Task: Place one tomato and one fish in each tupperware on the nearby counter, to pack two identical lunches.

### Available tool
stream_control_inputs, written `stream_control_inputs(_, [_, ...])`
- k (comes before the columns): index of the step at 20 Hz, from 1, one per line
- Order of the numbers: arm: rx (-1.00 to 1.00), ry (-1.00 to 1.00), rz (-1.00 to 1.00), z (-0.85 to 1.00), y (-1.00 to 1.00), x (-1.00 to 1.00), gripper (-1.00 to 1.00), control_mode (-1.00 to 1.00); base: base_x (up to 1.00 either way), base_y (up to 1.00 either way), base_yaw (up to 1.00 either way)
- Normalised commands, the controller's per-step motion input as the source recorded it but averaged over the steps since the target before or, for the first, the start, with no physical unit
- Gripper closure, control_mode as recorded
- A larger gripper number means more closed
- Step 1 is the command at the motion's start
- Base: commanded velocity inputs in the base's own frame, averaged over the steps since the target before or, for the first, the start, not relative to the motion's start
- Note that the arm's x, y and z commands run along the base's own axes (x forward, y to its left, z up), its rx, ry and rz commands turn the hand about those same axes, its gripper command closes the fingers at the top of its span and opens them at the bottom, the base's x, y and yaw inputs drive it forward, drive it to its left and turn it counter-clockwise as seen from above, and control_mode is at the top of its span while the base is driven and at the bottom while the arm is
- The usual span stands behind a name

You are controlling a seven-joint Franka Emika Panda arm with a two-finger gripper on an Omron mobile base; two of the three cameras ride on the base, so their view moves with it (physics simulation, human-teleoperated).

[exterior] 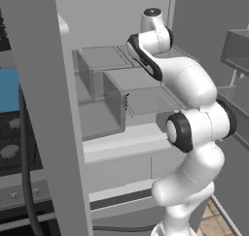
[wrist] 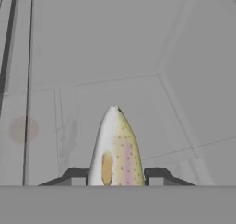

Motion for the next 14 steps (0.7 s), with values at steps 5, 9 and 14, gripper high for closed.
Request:
stream_control_inputs(5, [0.00, 0.00, 0.00, -0.22, 0.00, -1.00, 1.00, -1.00, 0.00, 0.00, 0.00])
stream_control_inputs(9, [0.00, 0.00, 0.00, -0.16, 0.01, -1.00, 1.00, -1.00, 0.00, 0.00, 0.00])
stream_control_inputs(14, [0.00, 0.00, 0.00, -0.29, 0.06, -1.00, 1.00, -1.00, 0.00, 0.00, 0.00])
